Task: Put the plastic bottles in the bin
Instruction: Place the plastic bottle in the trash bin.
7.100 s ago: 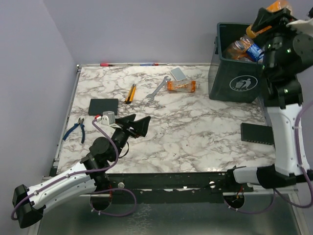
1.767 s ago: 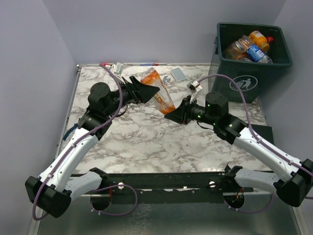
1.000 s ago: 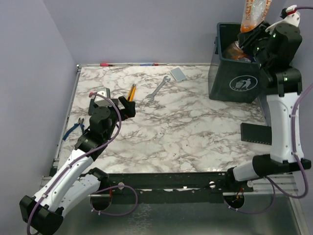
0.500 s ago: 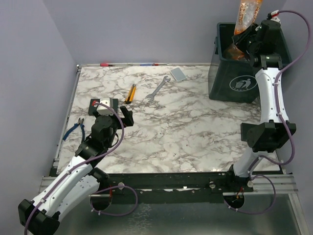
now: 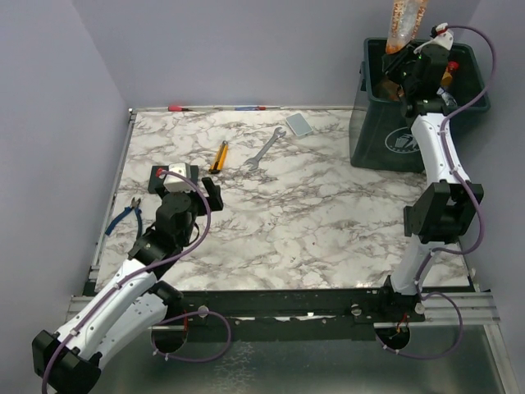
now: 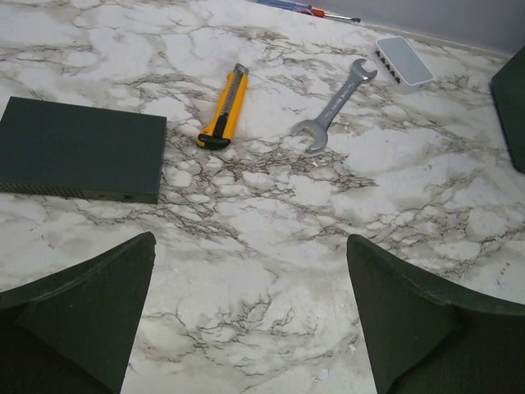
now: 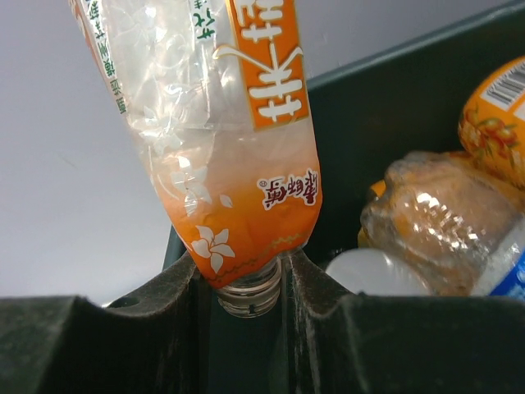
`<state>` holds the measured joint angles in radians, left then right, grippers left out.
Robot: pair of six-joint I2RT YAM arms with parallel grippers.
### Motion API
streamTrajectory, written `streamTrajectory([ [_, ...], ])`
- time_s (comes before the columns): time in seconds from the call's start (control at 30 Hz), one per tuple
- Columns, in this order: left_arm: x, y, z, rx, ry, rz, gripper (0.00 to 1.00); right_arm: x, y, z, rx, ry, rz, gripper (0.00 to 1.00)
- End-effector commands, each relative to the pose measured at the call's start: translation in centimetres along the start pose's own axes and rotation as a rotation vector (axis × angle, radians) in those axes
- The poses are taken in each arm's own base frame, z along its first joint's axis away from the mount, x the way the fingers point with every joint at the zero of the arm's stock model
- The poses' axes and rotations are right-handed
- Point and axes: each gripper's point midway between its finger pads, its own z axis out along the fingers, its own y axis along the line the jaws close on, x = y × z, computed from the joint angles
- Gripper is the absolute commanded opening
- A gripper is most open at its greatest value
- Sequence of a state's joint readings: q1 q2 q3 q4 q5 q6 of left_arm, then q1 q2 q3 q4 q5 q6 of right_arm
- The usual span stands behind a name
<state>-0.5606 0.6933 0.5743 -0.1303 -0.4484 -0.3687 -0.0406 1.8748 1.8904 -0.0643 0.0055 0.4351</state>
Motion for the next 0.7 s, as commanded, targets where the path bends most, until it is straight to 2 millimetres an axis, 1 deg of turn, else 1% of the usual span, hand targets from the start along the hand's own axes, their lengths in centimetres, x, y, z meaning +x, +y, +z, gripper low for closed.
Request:
streamTrajectory([
  [0.0, 0.7, 0.9, 0.2, -0.042, 0.007, 0.034, 0.99, -2.4, 1.3, 1.6, -0.042, -0.113, -0.076, 0.00],
  [0.17, 0.8, 0.9, 0.5, -0.050, 0.014, 0.040, 0.99, -0.1, 0.9, 2.5, -0.046, -0.068, -0.087, 0.02],
  [0.3, 0.9, 0.7, 0.5, -0.040, 0.020, 0.037, 0.99, 1.2, 1.6, 2.2, -0.083, -0.038, -0.077, 0.12],
  [0.4, 0.9, 0.5, 0.5, -0.034, 0.021, 0.034, 0.99, 1.4, 2.0, 1.6, -0.096, -0.041, -0.066, 0.17],
  [0.5, 0.8, 0.5, 0.4, -0.028, 0.018, 0.029, 0.99, 1.5, 2.4, 1.1, -0.107, -0.035, -0.061, 0.30],
  [0.53, 0.8, 0.5, 0.4, -0.026, 0.015, 0.026, 0.99, 1.6, 2.5, 0.9, -0.106, -0.032, -0.061, 0.32],
  [0.6, 0.7, 0.4, 0.3, -0.023, 0.013, 0.024, 0.99, 1.6, 2.4, 0.7, -0.099, -0.031, -0.058, 0.34],
  [0.67, 0.6, 0.4, 0.2, -0.019, 0.008, 0.021, 0.99, 1.5, 2.3, 0.4, -0.089, -0.031, -0.059, 0.40],
])
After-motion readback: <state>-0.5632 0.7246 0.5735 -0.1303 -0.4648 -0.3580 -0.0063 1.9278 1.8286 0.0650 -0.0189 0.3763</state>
